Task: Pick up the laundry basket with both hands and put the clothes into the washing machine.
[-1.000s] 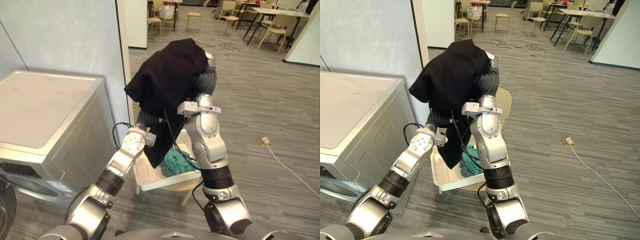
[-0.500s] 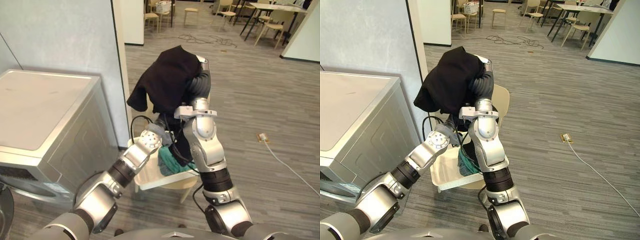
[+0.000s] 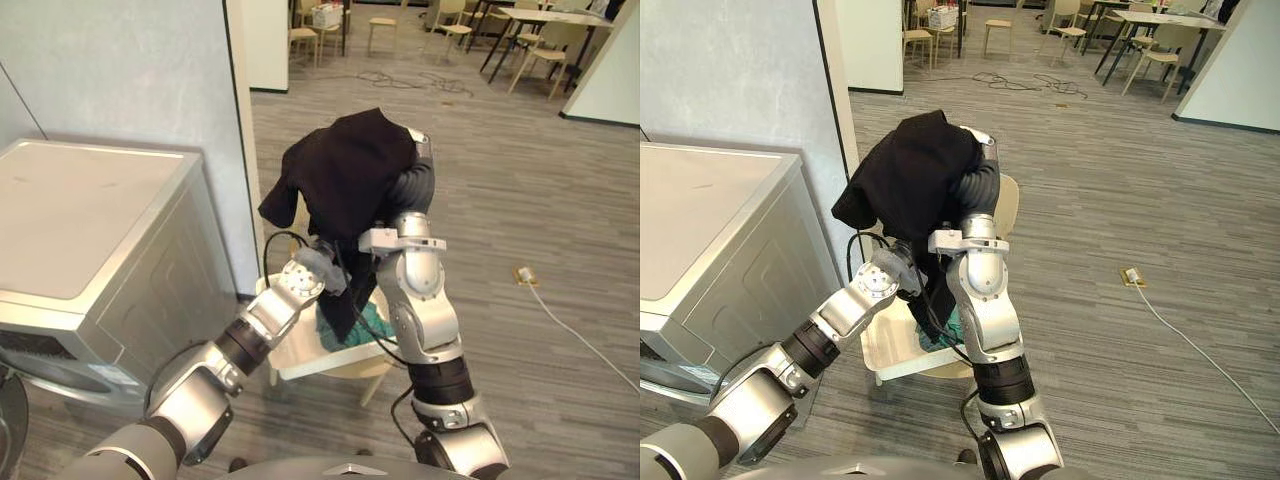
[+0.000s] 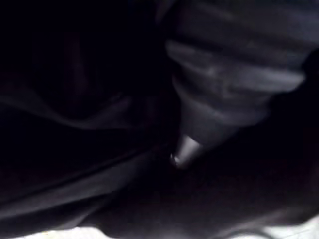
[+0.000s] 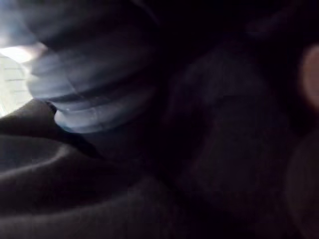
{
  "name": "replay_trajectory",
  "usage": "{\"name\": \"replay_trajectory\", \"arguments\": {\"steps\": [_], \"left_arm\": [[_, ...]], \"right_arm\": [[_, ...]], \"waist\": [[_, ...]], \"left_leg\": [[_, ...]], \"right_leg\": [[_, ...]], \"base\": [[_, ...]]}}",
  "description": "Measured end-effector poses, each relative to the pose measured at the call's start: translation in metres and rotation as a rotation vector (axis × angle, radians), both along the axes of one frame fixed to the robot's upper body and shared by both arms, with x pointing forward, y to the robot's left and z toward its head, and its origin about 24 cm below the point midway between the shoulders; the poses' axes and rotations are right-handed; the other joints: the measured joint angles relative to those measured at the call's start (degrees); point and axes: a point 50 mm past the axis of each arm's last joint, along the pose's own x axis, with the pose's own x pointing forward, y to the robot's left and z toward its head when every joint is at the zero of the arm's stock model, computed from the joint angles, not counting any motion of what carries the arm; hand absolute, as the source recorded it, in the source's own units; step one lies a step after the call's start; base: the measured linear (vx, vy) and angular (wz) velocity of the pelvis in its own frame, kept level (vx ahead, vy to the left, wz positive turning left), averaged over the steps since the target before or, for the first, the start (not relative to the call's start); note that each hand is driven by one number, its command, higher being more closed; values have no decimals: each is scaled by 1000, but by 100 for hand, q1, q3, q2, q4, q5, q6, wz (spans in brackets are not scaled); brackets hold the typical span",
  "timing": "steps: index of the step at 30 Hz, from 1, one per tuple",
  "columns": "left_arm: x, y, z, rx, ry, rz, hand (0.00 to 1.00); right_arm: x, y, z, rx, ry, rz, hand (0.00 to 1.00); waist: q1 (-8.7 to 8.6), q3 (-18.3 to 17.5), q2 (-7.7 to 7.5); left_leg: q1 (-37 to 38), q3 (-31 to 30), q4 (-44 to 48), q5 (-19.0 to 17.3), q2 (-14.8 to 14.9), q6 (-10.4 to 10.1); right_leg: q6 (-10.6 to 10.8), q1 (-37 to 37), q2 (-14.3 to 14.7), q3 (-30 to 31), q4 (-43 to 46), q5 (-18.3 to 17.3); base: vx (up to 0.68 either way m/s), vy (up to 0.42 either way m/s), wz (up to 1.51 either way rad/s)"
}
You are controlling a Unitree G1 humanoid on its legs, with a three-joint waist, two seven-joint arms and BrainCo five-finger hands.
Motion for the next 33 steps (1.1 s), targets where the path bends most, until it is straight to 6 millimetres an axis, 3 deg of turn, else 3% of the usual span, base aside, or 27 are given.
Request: {"name": "replay_trajectory", "arguments": {"steps": [4,5,11,21,29,33], "left_arm": [[-5,19,8,-98,-19,41,100],[-7,27,7,-120,-15,60,100],[-21,61,0,-200,0,123,100],[-37,111,-11,-277,16,291,100],[-45,133,-20,-303,46,375,100],[-52,153,-17,-322,16,446,100]], "right_arm": [[-2,-24,-14,-9,50,-102,100],[-3,-33,-17,-14,64,-133,0],[-13,-73,-42,-129,164,-196,0],[-47,-139,-71,-74,300,-344,0],[-57,-148,-80,-79,341,-368,0],[-76,-161,-99,-27,416,-449,0]], "waist": [[0,-1,1],[-1,-2,3],[35,-11,8],[24,-94,-111],[8,-167,-211],[3,-178,-208]], "left_leg": [[3,-23,0,1,0,-1],[3,-42,0,3,0,0],[4,-153,-1,9,0,-1],[1,-108,-1,-45,6,-53],[8,40,0,-91,10,-59],[14,63,1,-82,11,-39]], "right_leg": [[-2,14,0,-16,2,-3],[0,23,0,-33,5,-9],[-1,101,0,-149,29,-56],[11,79,5,-118,20,-65],[12,-18,7,23,34,-65],[17,-36,9,46,38,-73]], "base": [[0,0,1],[0,0,5],[0,-2,11],[4,-2,-1],[13,-2,-9],[31,-6,-5]]}}
